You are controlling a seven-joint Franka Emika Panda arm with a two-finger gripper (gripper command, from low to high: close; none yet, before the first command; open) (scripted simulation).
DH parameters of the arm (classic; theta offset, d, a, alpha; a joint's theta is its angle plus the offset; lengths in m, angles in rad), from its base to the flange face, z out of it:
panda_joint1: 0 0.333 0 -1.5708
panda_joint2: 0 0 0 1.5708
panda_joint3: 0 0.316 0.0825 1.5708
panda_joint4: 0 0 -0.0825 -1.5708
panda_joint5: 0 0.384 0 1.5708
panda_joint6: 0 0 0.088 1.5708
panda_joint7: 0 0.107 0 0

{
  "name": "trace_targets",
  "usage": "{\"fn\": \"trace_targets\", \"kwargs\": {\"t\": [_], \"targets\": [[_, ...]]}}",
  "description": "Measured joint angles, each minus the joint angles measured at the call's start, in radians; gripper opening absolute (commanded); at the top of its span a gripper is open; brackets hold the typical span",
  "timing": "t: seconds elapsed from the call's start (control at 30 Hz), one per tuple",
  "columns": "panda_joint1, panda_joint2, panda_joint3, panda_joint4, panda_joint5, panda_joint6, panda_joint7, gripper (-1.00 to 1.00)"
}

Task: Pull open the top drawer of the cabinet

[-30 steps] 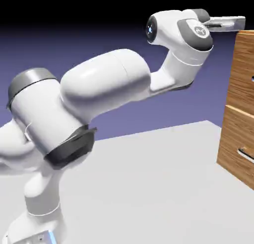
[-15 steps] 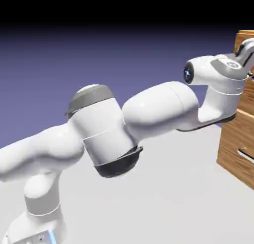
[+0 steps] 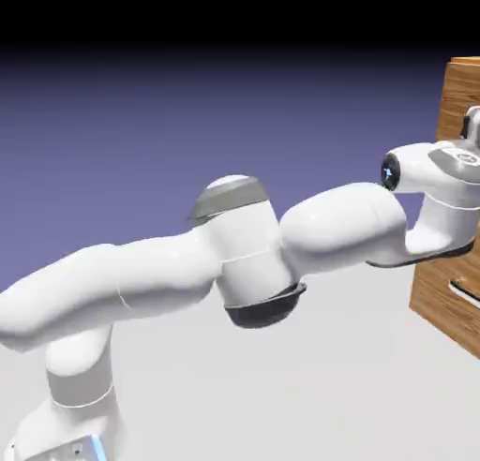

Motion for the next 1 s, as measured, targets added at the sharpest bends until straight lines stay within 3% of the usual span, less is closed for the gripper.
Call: {"fn": "trace_targets", "kwargs": {"t": [1.0], "targets": [[-0.861, 0.062, 0.436, -1.050, -0.186, -0.266, 0.284, -1.00]]}}
